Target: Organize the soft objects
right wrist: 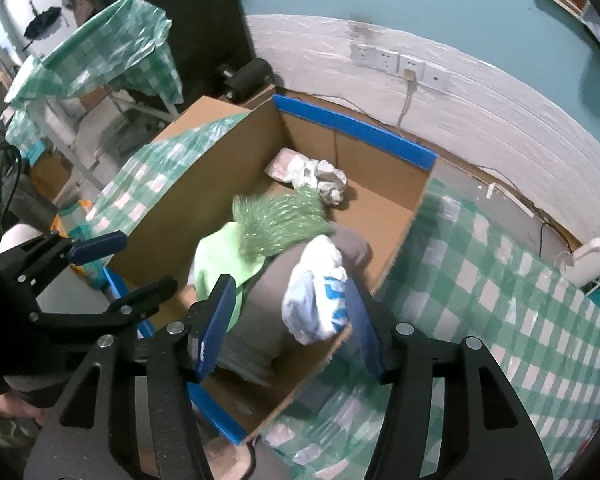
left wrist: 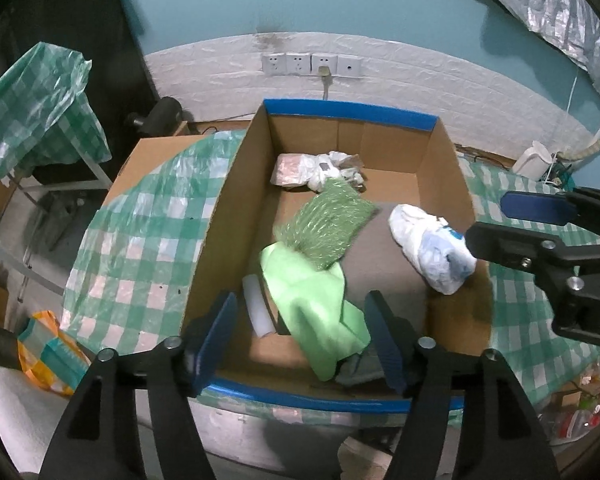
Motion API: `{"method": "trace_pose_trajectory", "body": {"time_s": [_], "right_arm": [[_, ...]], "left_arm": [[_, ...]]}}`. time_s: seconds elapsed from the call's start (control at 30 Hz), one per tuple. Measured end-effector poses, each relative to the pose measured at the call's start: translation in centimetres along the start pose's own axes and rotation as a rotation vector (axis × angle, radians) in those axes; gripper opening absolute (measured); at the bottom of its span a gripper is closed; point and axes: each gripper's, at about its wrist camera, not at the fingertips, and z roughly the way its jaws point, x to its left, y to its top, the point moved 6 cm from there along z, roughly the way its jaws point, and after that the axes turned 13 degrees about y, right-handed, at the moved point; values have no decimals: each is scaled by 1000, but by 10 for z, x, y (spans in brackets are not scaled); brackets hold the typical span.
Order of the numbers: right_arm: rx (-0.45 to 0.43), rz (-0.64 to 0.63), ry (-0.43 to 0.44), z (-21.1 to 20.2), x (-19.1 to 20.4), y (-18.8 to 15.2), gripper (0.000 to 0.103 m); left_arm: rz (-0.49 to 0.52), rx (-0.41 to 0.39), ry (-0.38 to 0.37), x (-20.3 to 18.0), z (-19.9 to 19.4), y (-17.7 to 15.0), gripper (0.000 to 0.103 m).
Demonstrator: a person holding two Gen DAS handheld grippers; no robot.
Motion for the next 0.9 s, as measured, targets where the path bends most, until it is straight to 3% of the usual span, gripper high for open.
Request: {"method": "trace_pose_trajectory", "body": {"time_s": [0.17,0.4,0.47,0.9], "right_arm": [[-34,15,-7,-21,-3,-6,59],[-94,38,-21,-54,-8,-16,59],[-106,45,-27,-62,-12,-21,60],[-181,93,-47,-106,-34,-43,60]], "left_arm": [[27,-22,-3,-9,-12,2,79],[60,-69,-25,-24,-33,3,82],[64,-70,-32,-28,-37,2,87],[130,-108,-51,-69,-65,-1,89]]}}
